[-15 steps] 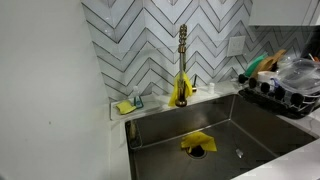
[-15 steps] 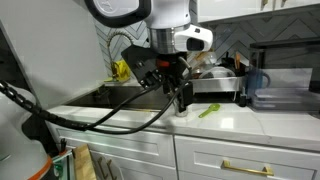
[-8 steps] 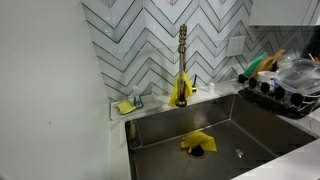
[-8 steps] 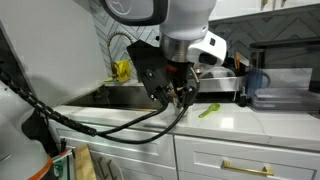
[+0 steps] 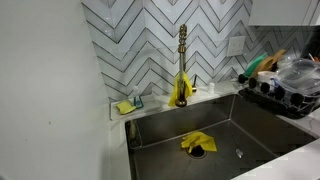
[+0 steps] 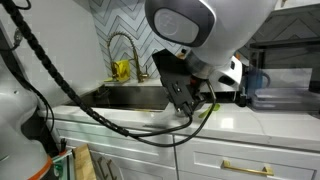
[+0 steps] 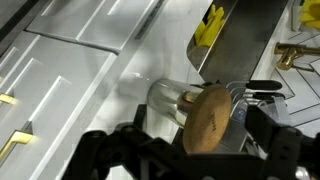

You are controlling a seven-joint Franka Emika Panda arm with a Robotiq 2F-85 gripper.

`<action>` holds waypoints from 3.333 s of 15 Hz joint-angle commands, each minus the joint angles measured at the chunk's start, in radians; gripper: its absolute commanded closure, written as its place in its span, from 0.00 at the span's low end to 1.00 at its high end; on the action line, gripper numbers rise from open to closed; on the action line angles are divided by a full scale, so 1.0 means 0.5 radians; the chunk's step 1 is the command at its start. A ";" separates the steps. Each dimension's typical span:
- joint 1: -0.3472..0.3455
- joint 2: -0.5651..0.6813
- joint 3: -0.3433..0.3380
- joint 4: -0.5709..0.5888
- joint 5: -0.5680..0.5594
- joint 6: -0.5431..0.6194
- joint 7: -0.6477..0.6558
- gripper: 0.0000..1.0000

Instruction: Remove the coaster from on top of the silver cup, put it on the counter and then put the silver cup on the coaster

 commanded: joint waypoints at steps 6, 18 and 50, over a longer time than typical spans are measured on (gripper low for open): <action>-0.348 0.530 0.186 0.483 0.290 -0.529 -0.424 0.00; -0.457 0.718 0.265 0.571 0.408 -0.653 -0.298 0.00; -0.581 1.224 0.388 0.902 0.991 -1.156 -0.084 0.59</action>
